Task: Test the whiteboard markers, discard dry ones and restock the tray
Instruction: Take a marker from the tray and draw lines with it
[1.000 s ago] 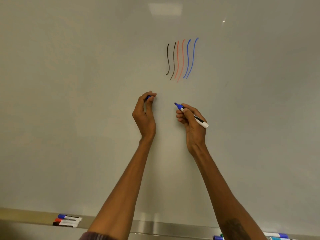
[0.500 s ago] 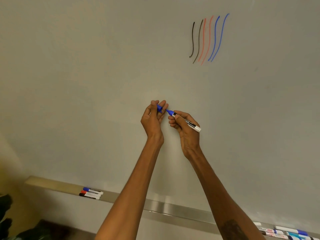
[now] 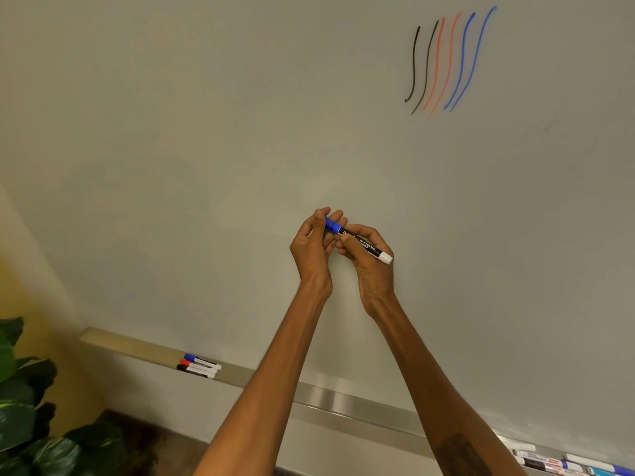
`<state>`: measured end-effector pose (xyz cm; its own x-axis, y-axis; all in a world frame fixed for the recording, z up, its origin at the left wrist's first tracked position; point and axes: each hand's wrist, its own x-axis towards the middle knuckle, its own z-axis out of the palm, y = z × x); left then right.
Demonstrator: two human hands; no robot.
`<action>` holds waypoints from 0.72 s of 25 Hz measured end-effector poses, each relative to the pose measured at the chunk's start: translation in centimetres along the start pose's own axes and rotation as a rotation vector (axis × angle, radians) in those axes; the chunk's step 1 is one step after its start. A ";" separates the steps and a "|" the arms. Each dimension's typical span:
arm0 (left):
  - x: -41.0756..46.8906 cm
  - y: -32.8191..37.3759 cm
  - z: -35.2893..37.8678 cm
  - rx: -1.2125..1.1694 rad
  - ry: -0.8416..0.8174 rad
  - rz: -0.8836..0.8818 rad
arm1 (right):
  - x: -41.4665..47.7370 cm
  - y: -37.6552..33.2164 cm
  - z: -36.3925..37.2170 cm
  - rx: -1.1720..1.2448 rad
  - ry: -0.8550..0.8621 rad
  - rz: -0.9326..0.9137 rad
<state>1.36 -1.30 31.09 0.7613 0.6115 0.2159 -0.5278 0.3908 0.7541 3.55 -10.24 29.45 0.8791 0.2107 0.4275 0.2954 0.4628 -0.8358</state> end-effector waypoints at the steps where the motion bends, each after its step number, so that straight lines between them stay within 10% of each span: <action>1: 0.0 -0.1 -0.1 0.010 -0.009 0.000 | 0.0 0.1 0.0 0.004 0.005 0.004; 18: 0.6 -1.7 -2.4 0.201 -0.093 0.034 | 0.0 2.6 0.4 0.024 0.186 0.031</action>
<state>1.85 0.07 28.43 0.7810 0.5519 0.2925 -0.4750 0.2207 0.8519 4.15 -8.67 27.45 0.9424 0.0637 0.3284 0.2596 0.4798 -0.8381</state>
